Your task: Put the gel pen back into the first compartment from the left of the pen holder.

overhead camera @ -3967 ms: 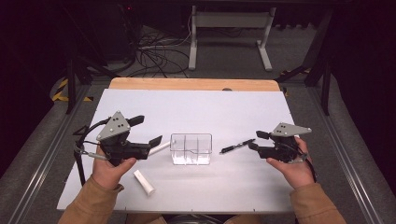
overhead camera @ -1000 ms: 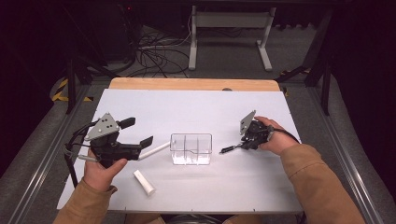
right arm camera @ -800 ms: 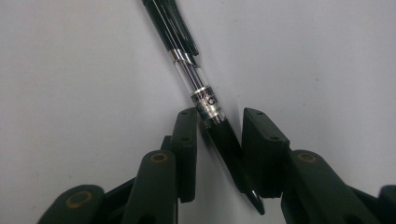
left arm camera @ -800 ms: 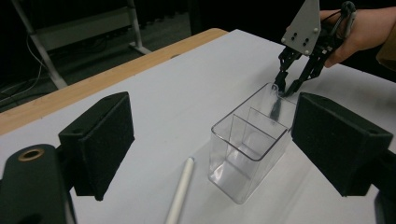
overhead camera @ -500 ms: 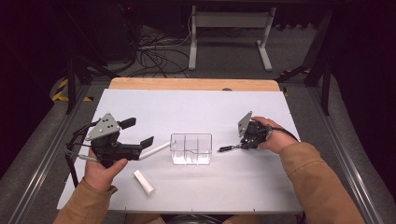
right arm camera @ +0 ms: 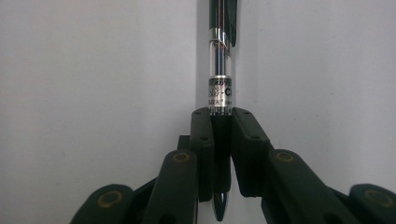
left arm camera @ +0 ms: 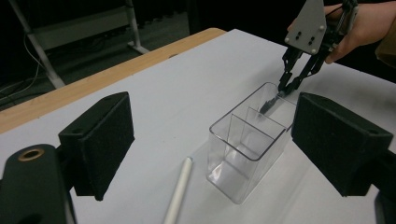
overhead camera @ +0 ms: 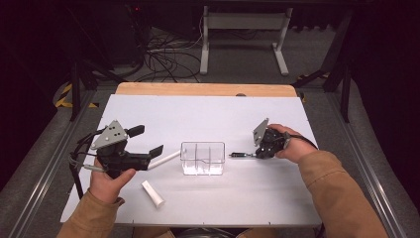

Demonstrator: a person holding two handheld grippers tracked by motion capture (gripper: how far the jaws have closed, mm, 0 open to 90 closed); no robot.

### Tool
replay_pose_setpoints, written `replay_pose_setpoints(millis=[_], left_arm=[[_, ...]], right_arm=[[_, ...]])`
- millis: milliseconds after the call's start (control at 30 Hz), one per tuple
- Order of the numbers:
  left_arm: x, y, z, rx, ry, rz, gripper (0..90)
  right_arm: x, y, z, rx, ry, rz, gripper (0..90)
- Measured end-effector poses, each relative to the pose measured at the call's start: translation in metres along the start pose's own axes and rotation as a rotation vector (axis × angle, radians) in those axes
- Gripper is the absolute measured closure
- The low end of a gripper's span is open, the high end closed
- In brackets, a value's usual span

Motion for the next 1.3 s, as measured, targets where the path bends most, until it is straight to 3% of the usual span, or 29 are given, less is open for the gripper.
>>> replay_pose_setpoints(millis=[367,533,633,667,900,1100,1300], left_arm=[[0.003,0.001,-0.001,-0.002,-0.007,-0.004,14.1],[0.004,0.001,-0.002,-0.007,-0.011,-0.01,14.1],[0.004,0.001,-0.002,-0.006,-0.015,-0.009,14.1],[0.004,0.001,-0.002,-0.007,-0.014,-0.013,14.1],[0.008,0.001,-0.005,-0.018,-0.027,-0.029,14.0],[0.012,0.004,-0.007,-0.016,-0.074,-0.044,15.9],[0.02,0.01,-0.011,-0.019,-0.115,-0.065,13.0]], right_arm=[[-0.013,0.006,0.051,0.068,-0.069,-0.047,80.1],[-0.025,0.018,0.076,0.065,-0.07,-0.057,80.2],[-0.034,0.025,0.087,0.084,-0.058,-0.08,80.2],[-0.036,0.028,0.09,0.094,-0.065,-0.068,80.2],[-0.055,0.049,0.097,0.12,-0.029,-0.048,80.2],[-0.066,0.065,0.095,0.107,0.024,-0.059,80.2],[-0.076,0.084,0.09,0.101,0.052,-0.025,80.1]])
Point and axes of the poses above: each handheld gripper's, and its own axes: z roughly backward along the jaws, y roughly out of its top, x roughly to its right, the point moved 2 cm from there along -z, roughly forward along the jaws
